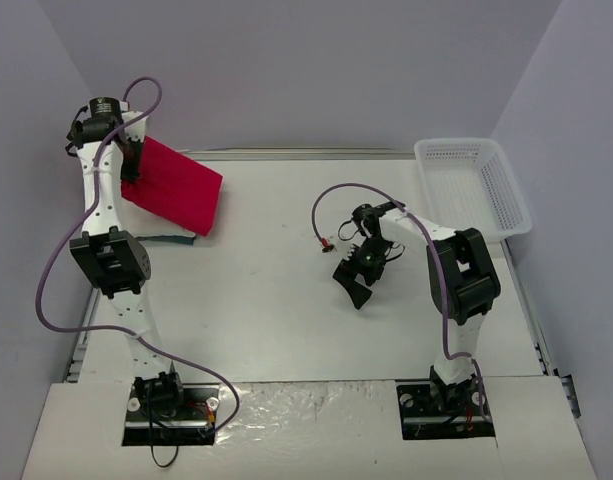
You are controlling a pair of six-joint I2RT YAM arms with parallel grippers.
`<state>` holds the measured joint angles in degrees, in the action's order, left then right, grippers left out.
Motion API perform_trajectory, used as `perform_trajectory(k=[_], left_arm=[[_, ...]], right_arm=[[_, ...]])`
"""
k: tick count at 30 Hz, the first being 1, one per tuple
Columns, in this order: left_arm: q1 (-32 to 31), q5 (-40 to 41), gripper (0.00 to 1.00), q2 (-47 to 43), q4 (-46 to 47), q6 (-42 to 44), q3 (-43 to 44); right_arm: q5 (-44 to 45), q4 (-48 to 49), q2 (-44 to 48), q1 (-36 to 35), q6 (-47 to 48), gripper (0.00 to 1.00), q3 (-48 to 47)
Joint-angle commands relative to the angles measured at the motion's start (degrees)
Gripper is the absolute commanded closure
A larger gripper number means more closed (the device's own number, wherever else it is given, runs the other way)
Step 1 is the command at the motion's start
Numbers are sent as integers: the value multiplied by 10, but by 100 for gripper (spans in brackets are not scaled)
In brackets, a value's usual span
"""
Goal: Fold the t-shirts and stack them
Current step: Put the neatly folded tshirt into the corner of the board with the left arm
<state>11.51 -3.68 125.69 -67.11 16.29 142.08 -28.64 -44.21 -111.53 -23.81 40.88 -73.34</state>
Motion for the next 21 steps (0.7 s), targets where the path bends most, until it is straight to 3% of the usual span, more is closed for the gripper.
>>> perform_trajectory(k=[1, 6, 8, 13, 16, 21], left_arm=[[26, 9, 98, -26, 31, 14, 16], [38, 10, 97, -19, 45, 18, 2], [40, 3, 75, -18, 55, 24, -22], [41, 60, 33, -40, 127, 14, -98], [43, 93, 25, -75, 189, 12, -154], [43, 119, 22, -125, 215, 13, -176]], right_arm=[[19, 32, -94, -10, 14, 0, 56], [24, 32, -105, -10, 12, 0, 54], [25, 31, -109, -10, 10, 0, 54], [32, 32, -109, -7, 10, 0, 58], [32, 32, -106, -4, 10, 0, 60], [30, 30, -99, -3, 11, 0, 64]])
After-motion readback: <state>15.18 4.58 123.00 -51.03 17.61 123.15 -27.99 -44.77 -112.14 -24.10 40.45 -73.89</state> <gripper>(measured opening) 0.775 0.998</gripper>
